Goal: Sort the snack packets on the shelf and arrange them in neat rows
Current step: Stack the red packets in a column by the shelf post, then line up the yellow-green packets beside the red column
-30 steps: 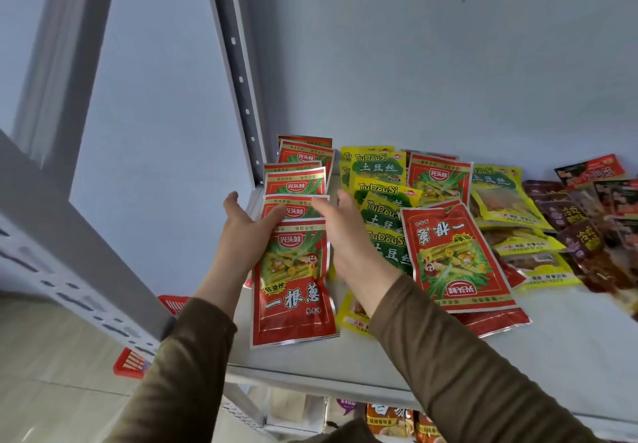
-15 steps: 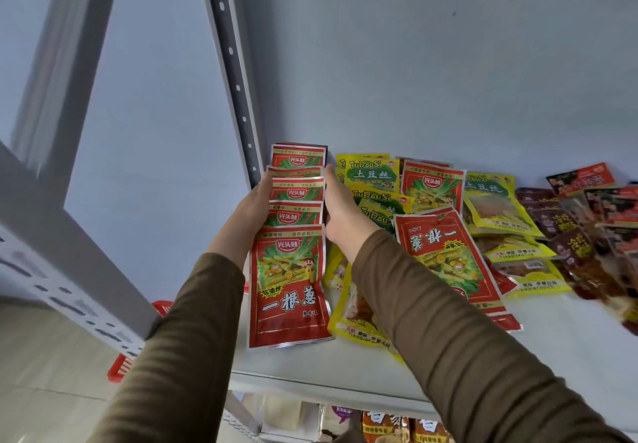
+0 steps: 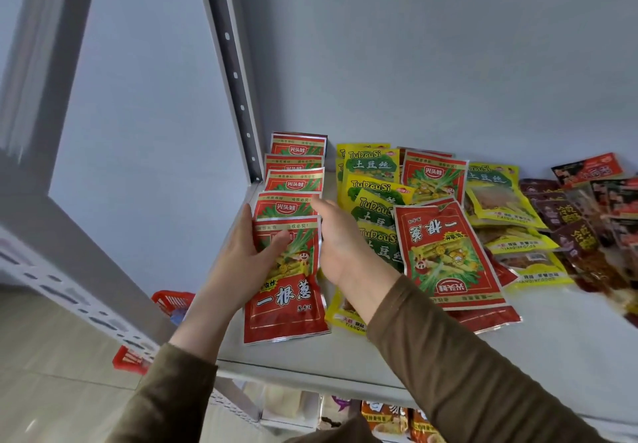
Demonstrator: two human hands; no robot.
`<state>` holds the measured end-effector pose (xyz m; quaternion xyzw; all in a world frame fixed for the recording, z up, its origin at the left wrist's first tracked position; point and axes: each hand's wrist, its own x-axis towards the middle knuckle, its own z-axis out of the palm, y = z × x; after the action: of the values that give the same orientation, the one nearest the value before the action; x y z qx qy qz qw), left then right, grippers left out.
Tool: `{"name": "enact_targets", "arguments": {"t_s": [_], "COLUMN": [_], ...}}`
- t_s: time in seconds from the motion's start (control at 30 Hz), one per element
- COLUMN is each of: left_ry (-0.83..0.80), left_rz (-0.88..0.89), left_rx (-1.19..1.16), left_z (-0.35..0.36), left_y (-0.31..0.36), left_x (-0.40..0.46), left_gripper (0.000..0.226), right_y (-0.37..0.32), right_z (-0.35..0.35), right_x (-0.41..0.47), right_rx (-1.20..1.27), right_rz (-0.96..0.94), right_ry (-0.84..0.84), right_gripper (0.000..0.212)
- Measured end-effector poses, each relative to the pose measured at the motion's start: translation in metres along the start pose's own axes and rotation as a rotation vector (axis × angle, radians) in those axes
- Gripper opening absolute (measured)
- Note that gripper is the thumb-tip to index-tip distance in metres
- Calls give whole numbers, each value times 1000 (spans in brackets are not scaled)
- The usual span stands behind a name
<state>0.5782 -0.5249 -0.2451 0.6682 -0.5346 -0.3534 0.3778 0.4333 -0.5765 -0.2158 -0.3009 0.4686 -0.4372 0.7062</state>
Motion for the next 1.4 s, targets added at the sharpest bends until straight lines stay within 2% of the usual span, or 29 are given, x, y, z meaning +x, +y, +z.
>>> {"name": "enact_targets", "arguments": {"t_s": [0.2, 0.3, 0.4, 0.57, 0.67, 0.73, 0.8, 0.87, 0.93, 1.03, 1.1, 1.17, 1.23, 1.4], "left_ry": [15, 55, 86, 98, 87, 116, 166, 205, 168, -53, -177, -228, -221, -136], "left_rz": [67, 24, -18, 10, 20, 30, 127, 305, 475, 629, 631, 595, 545, 455], "left_rx": [125, 144, 157, 267, 284, 286, 287, 272, 280, 398, 511, 704, 823, 818], "left_z": [-3, -6, -7, -3, -6, -8, -8, 2, 23, 70, 99, 120, 133, 144], "left_y": [-7, -10, -14, -12, -5, 2, 12, 28, 46, 69, 75, 74, 67, 54], "left_x": [9, 8, 3, 3, 0, -5, -12, -21, -29, -33, -26, -17, -11, -8], "left_gripper": [94, 101, 98, 93, 95, 96, 92, 80, 68, 70, 73, 69, 66, 69], "right_y": [11, 17, 21, 22, 19, 13, 8, 6, 4, -2, -5, -4, -4, -14], "right_z": [8, 5, 4, 14, 13, 3, -14, -38, -61, -84, -90, -96, -103, -127], "right_x": [-5, -7, -11, -19, -27, -37, -50, -60, -64, -65, -61, -58, -57, -59], "right_rx": [25, 16, 9, -44, -118, -224, -371, -544, -623, -558, -504, -537, -582, -536], "right_rz": [-23, -63, -72, -66, -173, -314, -419, -518, -573, -567, -483, -422, -420, -426], "right_ry": [31, 54, 60, 72, 90, 101, 142, 212, 294, 340, 317, 293, 295, 339], "right_gripper": [27, 26, 26, 29, 34, 35, 41, 44, 43, 43, 50, 54, 56, 55]}}
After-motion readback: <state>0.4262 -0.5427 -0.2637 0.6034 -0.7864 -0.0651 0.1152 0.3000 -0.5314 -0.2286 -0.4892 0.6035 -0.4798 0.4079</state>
